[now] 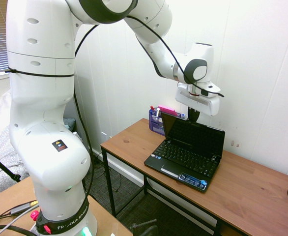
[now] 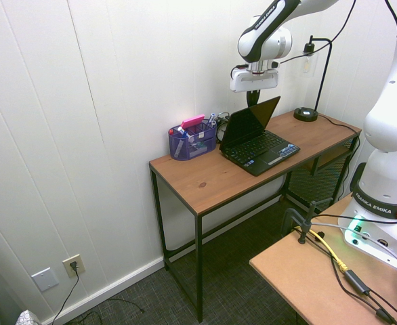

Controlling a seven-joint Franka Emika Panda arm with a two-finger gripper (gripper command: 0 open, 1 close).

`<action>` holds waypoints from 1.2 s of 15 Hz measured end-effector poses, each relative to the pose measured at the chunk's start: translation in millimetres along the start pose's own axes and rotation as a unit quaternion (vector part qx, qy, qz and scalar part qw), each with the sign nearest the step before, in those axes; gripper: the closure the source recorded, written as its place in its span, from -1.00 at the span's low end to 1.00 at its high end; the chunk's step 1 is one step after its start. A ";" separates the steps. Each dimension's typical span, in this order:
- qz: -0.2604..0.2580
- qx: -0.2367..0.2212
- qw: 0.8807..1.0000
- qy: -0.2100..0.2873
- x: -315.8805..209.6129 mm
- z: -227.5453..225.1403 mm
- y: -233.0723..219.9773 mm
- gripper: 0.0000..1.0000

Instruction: Close the laptop lid

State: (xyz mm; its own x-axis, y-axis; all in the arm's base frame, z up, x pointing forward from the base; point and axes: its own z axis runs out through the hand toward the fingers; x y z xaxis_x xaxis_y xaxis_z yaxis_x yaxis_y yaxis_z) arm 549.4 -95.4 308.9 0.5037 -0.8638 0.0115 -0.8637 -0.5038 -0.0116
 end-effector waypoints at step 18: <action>0.051 -0.024 0.997 -0.055 -37.9 113.5 71.8 1.00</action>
State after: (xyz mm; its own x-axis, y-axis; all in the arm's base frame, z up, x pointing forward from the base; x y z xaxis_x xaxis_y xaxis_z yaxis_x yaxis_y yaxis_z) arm 470.1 -99.3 194.1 0.4090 -0.9074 -0.0967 -0.9092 -0.4143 0.0417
